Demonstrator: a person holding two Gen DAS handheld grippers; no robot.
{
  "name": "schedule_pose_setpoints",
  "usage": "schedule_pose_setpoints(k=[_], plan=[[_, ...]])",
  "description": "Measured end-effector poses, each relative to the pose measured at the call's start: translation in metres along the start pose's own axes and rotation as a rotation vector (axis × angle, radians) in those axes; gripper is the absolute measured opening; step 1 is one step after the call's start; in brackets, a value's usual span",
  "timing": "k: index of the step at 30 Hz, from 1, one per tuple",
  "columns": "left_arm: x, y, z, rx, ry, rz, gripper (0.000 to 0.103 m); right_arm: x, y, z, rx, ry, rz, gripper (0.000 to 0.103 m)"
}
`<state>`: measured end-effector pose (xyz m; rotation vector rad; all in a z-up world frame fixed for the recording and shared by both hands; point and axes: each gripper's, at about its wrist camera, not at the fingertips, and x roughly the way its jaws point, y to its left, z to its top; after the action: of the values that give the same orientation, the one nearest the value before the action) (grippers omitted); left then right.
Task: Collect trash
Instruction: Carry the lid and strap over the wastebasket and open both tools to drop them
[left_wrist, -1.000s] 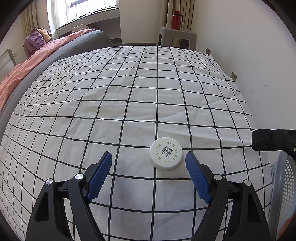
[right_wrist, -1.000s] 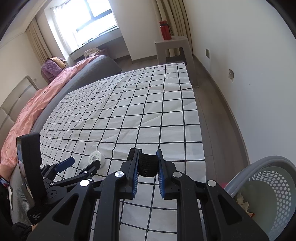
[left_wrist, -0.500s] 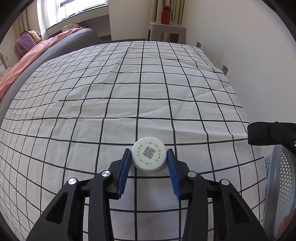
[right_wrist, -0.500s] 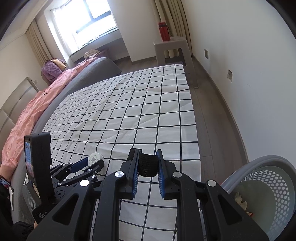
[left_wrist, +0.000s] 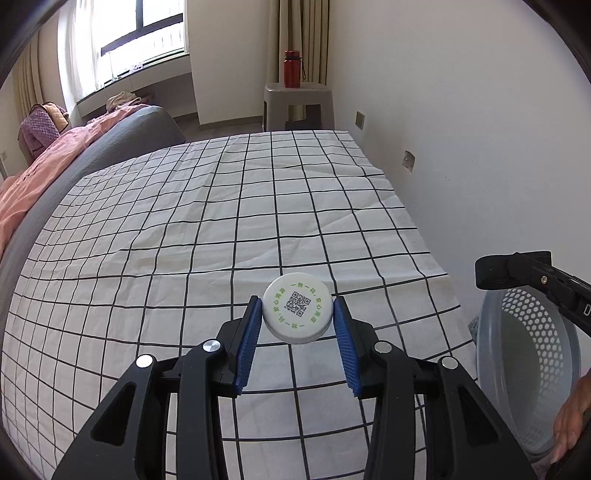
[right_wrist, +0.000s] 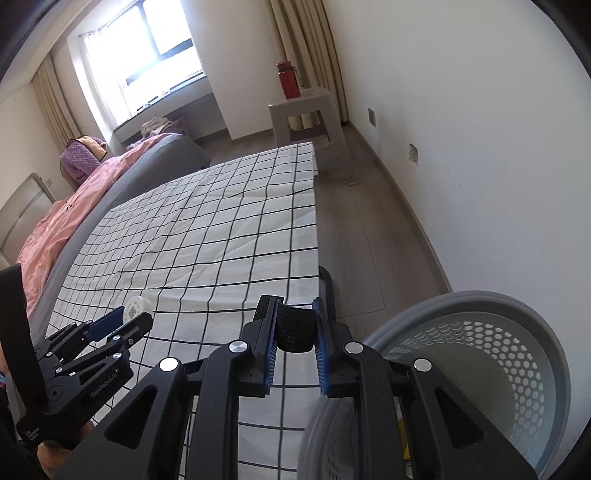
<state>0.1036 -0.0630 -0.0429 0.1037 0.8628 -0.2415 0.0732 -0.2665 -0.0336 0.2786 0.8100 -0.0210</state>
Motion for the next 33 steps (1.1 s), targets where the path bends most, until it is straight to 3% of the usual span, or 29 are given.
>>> schedule_pose_setpoints(k=[11,18,23,33], plan=[[-0.026,-0.063,-0.008,0.074,-0.031,-0.116,0.039,-0.062,-0.071,-0.041,0.11,-0.02,-0.115,0.018],[-0.034,-0.112,-0.02,0.163,-0.025,-0.21,0.039,-0.095,-0.088,-0.056,0.128,-0.041,-0.149,0.018],[-0.034,-0.139,-0.025,0.211,0.0,-0.286,0.039,-0.103,-0.1,-0.069,0.143,-0.031,-0.193,0.018],[-0.033,-0.167,-0.031,0.267,0.01,-0.321,0.039,-0.107,-0.12,-0.079,0.246,-0.035,-0.208,0.021]])
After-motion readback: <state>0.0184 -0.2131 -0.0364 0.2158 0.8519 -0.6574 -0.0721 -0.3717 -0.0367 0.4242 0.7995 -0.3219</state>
